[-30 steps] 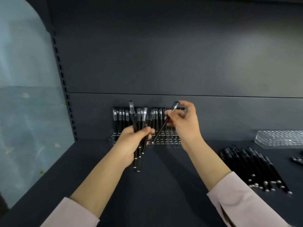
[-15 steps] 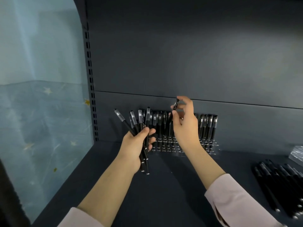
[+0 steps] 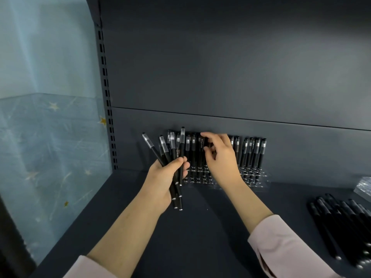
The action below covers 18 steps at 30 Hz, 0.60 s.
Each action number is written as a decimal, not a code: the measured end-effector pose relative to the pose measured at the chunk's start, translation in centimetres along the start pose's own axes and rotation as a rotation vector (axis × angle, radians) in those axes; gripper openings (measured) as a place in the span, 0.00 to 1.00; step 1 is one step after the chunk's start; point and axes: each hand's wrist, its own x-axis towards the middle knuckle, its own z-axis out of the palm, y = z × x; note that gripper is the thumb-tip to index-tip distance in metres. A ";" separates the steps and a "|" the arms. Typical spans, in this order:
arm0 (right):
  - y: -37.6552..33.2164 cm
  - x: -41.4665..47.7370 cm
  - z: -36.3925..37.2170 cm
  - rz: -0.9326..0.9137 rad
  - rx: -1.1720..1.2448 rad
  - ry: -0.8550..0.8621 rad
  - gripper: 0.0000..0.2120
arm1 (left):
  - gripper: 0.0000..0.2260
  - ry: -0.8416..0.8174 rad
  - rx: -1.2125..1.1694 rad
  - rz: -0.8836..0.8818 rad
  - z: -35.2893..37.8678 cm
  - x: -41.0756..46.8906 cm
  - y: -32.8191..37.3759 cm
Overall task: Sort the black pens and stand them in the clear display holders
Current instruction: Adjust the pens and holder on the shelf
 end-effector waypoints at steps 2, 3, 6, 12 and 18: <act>0.0 -0.2 0.0 0.027 0.025 -0.004 0.21 | 0.07 -0.007 0.019 0.022 0.0 -0.1 -0.1; 0.0 -0.3 -0.2 0.026 0.038 0.001 0.21 | 0.07 -0.013 0.028 0.035 0.0 -0.3 -0.2; -0.7 -0.6 -0.9 0.021 0.091 0.048 0.19 | 0.08 -0.053 0.083 0.069 0.2 -0.7 -0.2; -3.3 -0.9 -2.9 0.272 0.443 -0.023 0.15 | 0.05 -0.132 0.214 0.110 1.1 -1.7 -0.5; -3.7 -0.9 -4.4 0.418 0.762 0.031 0.15 | 0.06 -0.147 0.199 0.089 1.5 -2.1 -0.9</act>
